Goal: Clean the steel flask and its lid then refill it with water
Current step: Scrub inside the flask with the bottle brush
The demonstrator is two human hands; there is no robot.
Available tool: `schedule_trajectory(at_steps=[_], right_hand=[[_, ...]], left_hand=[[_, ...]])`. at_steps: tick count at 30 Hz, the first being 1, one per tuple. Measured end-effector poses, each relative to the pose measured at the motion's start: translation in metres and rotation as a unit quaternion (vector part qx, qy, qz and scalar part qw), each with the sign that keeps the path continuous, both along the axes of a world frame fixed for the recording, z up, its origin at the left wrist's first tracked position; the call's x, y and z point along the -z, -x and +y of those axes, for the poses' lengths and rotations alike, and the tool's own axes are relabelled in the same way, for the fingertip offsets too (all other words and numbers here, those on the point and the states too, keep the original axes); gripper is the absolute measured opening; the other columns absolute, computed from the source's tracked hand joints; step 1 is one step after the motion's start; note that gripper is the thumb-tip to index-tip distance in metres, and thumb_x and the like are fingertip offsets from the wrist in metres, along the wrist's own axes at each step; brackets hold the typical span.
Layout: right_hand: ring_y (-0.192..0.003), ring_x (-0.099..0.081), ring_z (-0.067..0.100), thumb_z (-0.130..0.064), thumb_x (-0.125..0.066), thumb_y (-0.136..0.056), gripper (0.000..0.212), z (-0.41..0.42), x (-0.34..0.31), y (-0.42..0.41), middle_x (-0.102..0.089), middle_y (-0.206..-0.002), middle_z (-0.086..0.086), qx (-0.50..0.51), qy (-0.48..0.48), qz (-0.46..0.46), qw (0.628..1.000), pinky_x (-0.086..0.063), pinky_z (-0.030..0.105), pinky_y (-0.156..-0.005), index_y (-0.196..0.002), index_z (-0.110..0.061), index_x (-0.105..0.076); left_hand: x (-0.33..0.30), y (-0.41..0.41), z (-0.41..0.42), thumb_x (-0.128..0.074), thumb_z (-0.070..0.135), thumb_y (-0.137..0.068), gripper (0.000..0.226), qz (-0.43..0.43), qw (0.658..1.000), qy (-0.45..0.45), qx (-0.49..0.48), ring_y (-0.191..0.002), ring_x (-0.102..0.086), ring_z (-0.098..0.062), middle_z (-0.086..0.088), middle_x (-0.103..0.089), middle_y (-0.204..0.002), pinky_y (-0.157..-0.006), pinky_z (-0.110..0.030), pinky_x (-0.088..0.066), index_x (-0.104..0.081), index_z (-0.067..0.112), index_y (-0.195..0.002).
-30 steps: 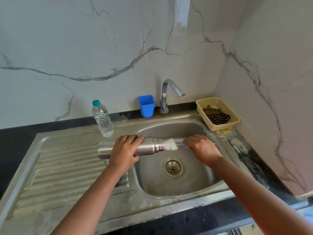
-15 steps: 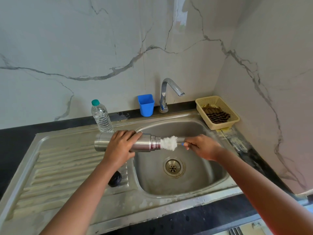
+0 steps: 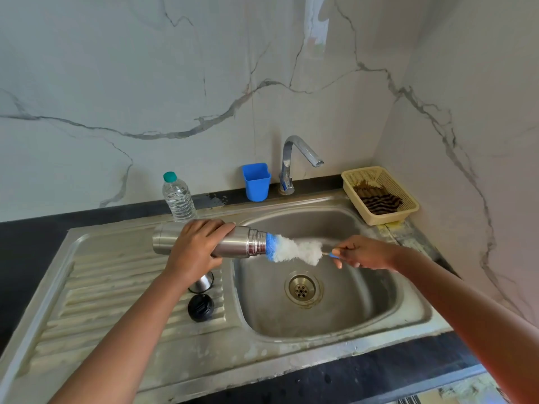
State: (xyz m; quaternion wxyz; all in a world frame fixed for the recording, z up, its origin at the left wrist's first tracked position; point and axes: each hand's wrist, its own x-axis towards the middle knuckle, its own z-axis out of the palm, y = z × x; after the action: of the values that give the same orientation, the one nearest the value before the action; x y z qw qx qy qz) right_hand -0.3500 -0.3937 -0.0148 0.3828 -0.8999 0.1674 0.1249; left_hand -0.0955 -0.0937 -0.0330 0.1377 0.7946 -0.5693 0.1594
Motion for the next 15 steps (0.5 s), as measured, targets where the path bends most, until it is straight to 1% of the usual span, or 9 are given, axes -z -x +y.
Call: schedule_trajectory(at_steps=[2,4,5,6,7,9,12,14,15], right_hand=[[-0.060,-0.057,0.015,-0.033,-0.043,-0.102,0.029,-0.004,0.002,0.000,-0.060,-0.069,-0.002,-0.026,0.263,-0.085,0.961,-0.053,0.032,-0.061,-0.086,-0.023,-0.065],[-0.061,-0.061,0.025,-0.023,-0.035,-0.102,0.034,-0.002,-0.002,0.001,-0.065,-0.074,0.002,-0.050,0.479,-0.260,0.837,-0.049,0.031,-0.049,-0.089,-0.017,-0.066],[-0.060,-0.060,0.025,-0.019,-0.032,-0.103,0.037,0.000,-0.007,0.001,-0.064,-0.075,0.002,-0.071,0.545,-0.325,0.770,-0.044,0.029,-0.046,-0.088,-0.015,-0.067],[-0.059,-0.058,0.024,-0.017,-0.034,-0.103,0.036,0.002,-0.009,0.002,-0.062,-0.074,0.002,-0.084,0.578,-0.354,0.731,-0.042,0.029,-0.045,-0.088,-0.014,-0.067],[-0.058,-0.057,0.024,-0.015,-0.040,-0.101,0.029,0.004,-0.007,0.003,-0.061,-0.073,0.001,-0.091,0.584,-0.361,0.721,-0.041,0.029,-0.044,-0.088,-0.014,-0.066],[-0.054,-0.058,0.024,-0.014,-0.052,-0.093,0.014,0.008,0.003,0.001,-0.061,-0.069,0.001,-0.089,0.521,-0.323,0.785,-0.040,0.028,-0.041,-0.091,-0.015,-0.065],[-0.062,-0.062,0.022,-0.026,-0.050,-0.100,0.014,0.007,0.014,0.001,-0.065,-0.073,0.001,-0.061,0.357,-0.112,0.925,-0.050,0.033,-0.057,-0.099,-0.023,-0.064],[-0.066,-0.059,0.019,-0.029,-0.043,-0.102,0.019,0.002,0.011,0.002,-0.065,-0.077,-0.001,-0.054,0.312,-0.066,0.946,-0.054,0.037,-0.067,-0.097,-0.026,-0.061],[-0.064,-0.059,0.021,-0.027,-0.041,-0.101,0.021,-0.001,0.010,0.003,-0.065,-0.076,0.000,-0.053,0.346,-0.096,0.932,-0.054,0.038,-0.062,-0.096,-0.025,-0.061]], left_hand=[[0.002,0.000,0.001,-0.094,0.018,-0.040,0.090,0.019,1.000,-0.007,0.004,-0.095,-0.064,-0.030,-0.005,-0.068,-0.111,-0.088,-0.043,-0.051,-0.064,0.016,-0.124],[0.005,0.001,0.001,-0.094,0.017,-0.041,0.092,0.055,0.998,-0.006,0.008,-0.097,-0.065,-0.030,-0.005,-0.068,-0.114,-0.089,-0.043,-0.052,-0.060,0.018,-0.127],[0.006,0.001,0.002,-0.093,0.016,-0.042,0.092,0.070,0.998,-0.003,0.010,-0.097,-0.065,-0.031,-0.005,-0.068,-0.114,-0.088,-0.043,-0.052,-0.059,0.018,-0.127],[0.006,0.001,0.003,-0.093,0.014,-0.041,0.092,0.076,0.997,-0.001,0.012,-0.096,-0.065,-0.031,-0.006,-0.069,-0.113,-0.087,-0.044,-0.053,-0.059,0.018,-0.126],[0.007,0.000,0.003,-0.093,0.014,-0.040,0.092,0.072,0.997,-0.001,0.013,-0.095,-0.065,-0.031,-0.006,-0.069,-0.112,-0.086,-0.044,-0.053,-0.060,0.017,-0.126],[0.006,-0.003,0.004,-0.094,0.013,-0.038,0.092,0.046,0.999,0.000,0.007,-0.093,-0.064,-0.031,-0.007,-0.069,-0.110,-0.085,-0.045,-0.053,-0.062,0.016,-0.124],[0.005,-0.010,0.005,-0.095,0.012,-0.036,0.090,-0.004,1.000,0.006,-0.001,-0.094,-0.060,-0.030,-0.007,-0.068,-0.109,-0.086,-0.045,-0.051,-0.067,0.013,-0.122],[0.003,-0.011,0.004,-0.096,0.014,-0.036,0.090,-0.020,1.000,-0.002,-0.002,-0.095,-0.060,-0.030,-0.006,-0.068,-0.110,-0.087,-0.046,-0.051,-0.067,0.014,-0.122],[0.003,-0.010,0.003,-0.095,0.015,-0.037,0.090,-0.019,1.000,-0.004,0.000,-0.094,-0.061,-0.030,-0.006,-0.068,-0.110,-0.087,-0.046,-0.051,-0.066,0.014,-0.122]])
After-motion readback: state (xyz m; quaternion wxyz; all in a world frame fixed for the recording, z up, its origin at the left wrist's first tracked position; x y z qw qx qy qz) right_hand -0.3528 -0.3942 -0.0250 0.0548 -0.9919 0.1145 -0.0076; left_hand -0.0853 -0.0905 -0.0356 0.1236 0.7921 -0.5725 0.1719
